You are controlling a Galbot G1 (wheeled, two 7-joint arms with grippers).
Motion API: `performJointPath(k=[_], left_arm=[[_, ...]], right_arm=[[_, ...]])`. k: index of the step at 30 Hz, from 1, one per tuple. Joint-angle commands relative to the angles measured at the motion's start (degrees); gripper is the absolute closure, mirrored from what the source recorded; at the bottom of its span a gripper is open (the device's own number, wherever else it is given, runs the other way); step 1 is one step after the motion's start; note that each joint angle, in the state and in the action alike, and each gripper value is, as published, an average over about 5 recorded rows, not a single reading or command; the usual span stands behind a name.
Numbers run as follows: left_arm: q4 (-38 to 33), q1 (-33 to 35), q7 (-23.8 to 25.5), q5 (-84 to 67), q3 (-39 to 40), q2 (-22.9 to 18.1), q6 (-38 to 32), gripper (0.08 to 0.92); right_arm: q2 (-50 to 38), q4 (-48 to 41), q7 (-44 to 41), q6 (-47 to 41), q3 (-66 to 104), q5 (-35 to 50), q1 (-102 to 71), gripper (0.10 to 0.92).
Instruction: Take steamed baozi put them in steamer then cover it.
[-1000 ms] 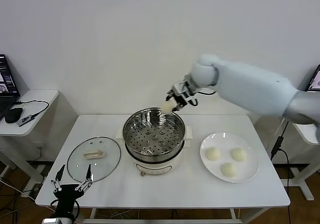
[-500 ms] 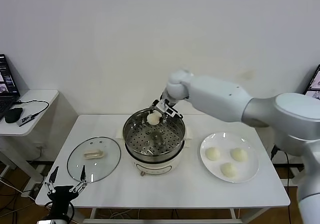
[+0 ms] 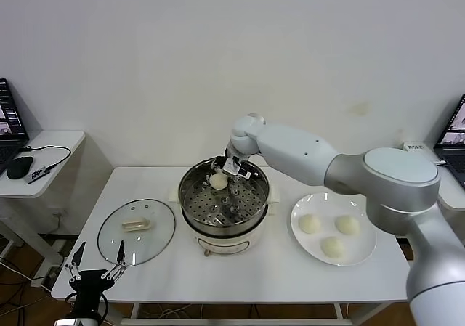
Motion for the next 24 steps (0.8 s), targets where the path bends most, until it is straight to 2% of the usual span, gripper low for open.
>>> performJointPath(k=[1, 6, 11, 13, 18, 24], left_arm=[[0.0, -0.1, 0.0, 0.0, 0.0, 0.0, 0.0, 0.177], [0.0, -0.2, 0.0, 0.1, 0.5, -0.2, 0.0, 0.177], [-0.5, 0.0, 0.0, 0.1, 0.7, 0.0, 0.3, 0.177], [-1.0, 0.2, -0.2, -0.2, 0.7, 0.2, 0.9, 0.177], [-2.7, 0.5, -1.0, -1.1, 0.8, 1.1, 4.9, 0.177], [-4.5, -0.1, -1.6, -1.8, 1.5, 2.2, 8.5, 0.177]], right_arm=[[1.3, -3.1, 1.2, 3.7, 0.1, -4.3, -0.9, 0.447], [-0.2, -0.7, -0.1, 2.4, -0.1, 0.2, 1.0, 0.319], [-5.5, 8.1, -6.6, -8.8, -1.9, 14.7, 6.9, 0.215], [-8.3, 13.1, -8.6, -15.8, -2.4, 19.4, 9.8, 0.206], [-17.7, 25.2, -10.5, -36.2, -3.1, 25.0, 15.3, 0.203], [-31.9, 37.7, -11.0, -47.9, -3.5, 31.8, 18.6, 0.203]])
